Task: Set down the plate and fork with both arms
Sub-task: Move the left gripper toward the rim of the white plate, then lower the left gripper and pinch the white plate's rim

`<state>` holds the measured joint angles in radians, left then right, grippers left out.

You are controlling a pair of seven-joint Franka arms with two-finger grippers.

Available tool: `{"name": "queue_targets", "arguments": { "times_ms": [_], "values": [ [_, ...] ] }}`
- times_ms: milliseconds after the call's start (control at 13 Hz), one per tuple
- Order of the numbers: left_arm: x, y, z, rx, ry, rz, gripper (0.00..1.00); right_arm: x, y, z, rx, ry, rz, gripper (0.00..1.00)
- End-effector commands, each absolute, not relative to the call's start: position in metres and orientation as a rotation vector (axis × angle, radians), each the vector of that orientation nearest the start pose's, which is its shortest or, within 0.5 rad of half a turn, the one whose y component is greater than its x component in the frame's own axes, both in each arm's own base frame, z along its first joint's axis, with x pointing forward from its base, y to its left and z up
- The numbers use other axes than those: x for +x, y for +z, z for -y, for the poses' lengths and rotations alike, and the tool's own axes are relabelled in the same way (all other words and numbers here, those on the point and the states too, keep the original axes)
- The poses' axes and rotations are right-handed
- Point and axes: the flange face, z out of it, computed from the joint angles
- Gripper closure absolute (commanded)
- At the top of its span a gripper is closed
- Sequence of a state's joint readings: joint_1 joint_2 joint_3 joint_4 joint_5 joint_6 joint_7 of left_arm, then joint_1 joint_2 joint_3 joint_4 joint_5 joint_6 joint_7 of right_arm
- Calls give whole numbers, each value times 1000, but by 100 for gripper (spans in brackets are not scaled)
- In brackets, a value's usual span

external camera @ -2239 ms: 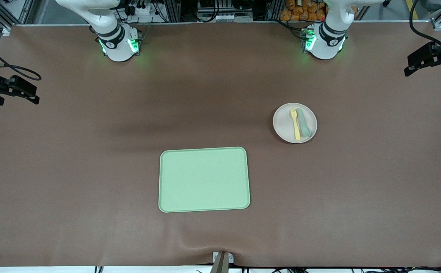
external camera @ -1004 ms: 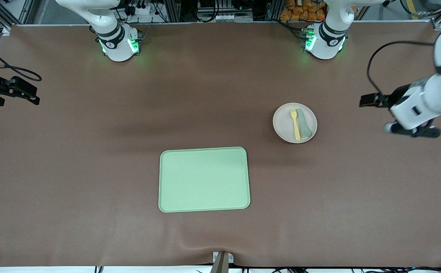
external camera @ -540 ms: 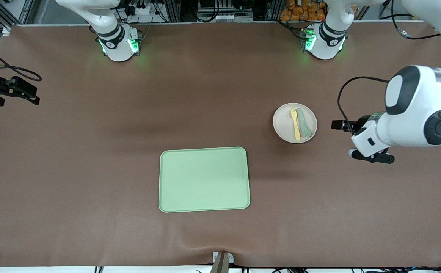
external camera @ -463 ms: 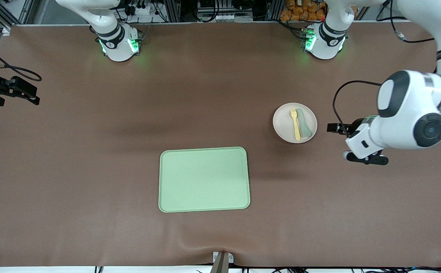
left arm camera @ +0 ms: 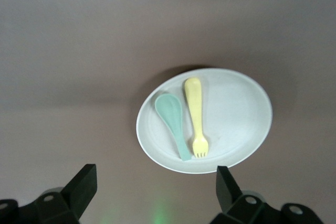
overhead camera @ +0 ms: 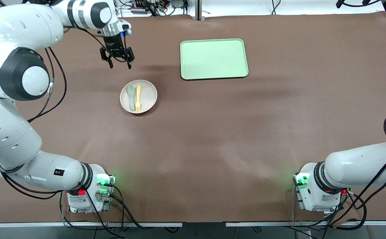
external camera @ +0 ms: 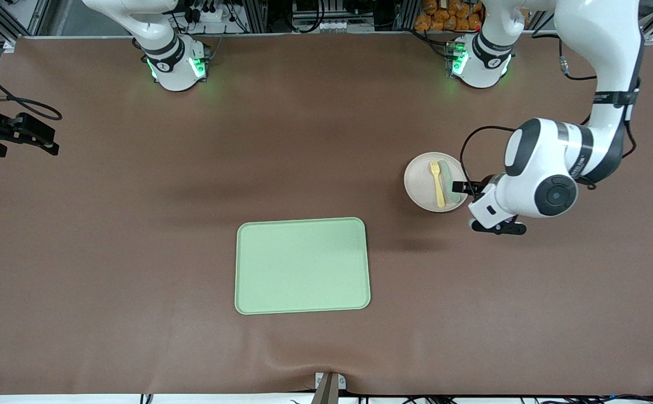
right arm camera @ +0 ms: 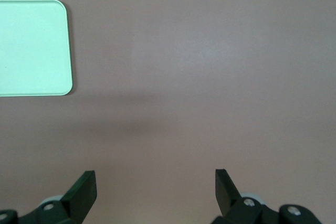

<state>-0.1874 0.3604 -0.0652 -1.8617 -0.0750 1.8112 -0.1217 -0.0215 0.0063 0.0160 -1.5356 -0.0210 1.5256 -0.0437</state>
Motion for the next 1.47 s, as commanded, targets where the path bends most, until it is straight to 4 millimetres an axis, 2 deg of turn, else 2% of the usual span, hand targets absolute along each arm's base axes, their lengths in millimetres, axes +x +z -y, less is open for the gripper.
{"name": "queue_targets", "arguments": {
  "times_ms": [0, 232, 463, 1081, 1389],
  "values": [
    [534, 271, 134, -3075, 685, -97, 0, 554, 638, 7, -3163, 25, 37, 0],
    [508, 224, 127, -3072, 665, -88, 0, 554, 638, 7, -3163, 27, 37, 0],
    [490, 196, 115, -3078, 638, -62, 0, 554, 637, 7, -3163, 30, 37, 0],
    [482, 178, 107, -3066, 678, -42, 0, 554, 638, 7, -3163, 25, 37, 0],
    [480, 170, 94, -3045, 677, -48, 0, 554, 638, 7, -3163, 25, 37, 0]
  ]
}}
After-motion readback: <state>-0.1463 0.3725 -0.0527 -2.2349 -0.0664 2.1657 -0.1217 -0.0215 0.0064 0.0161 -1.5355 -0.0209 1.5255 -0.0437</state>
